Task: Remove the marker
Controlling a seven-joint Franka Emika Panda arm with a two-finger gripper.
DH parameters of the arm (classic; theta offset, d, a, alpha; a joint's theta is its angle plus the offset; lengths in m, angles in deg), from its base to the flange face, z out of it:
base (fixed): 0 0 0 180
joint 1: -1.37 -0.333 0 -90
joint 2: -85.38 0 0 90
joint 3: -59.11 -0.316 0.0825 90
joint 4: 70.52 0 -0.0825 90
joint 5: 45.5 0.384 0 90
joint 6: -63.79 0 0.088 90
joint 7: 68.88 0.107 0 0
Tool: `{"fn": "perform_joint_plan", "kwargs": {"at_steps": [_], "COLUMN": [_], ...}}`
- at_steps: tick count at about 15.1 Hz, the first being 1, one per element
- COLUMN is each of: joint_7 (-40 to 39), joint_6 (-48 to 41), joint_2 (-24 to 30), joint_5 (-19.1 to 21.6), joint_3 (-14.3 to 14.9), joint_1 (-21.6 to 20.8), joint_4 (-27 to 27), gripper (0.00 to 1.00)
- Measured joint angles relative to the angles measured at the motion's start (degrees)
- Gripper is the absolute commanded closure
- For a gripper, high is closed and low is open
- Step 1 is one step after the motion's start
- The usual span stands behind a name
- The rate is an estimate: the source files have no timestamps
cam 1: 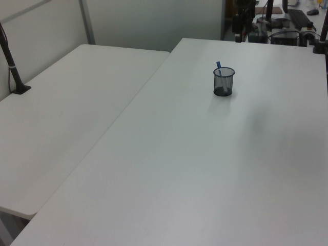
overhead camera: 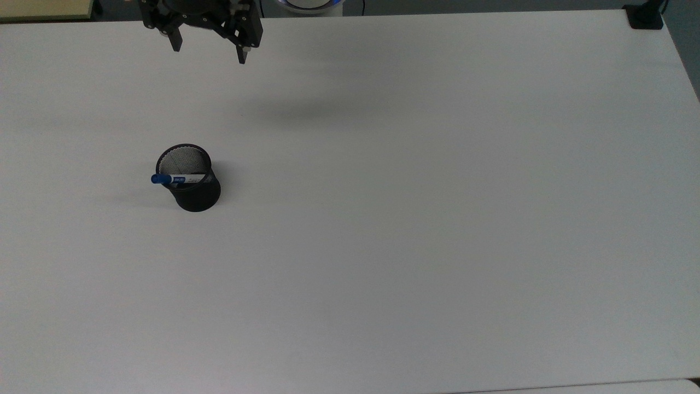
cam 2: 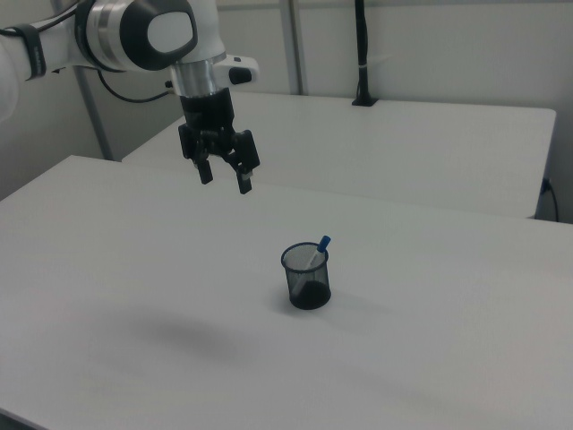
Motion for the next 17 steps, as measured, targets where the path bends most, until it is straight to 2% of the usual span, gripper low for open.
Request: {"fn": "perform_joint_plan", "kwargs": {"at_steps": [17], "joint_7": [-0.17], "joint_6": [2.14], "joint_2": [0.00], "joint_5": [1.34], "joint_3": [0.02], "joint_1": [0.12], "joint_4": [0.31], "gripper": [0.00]}}
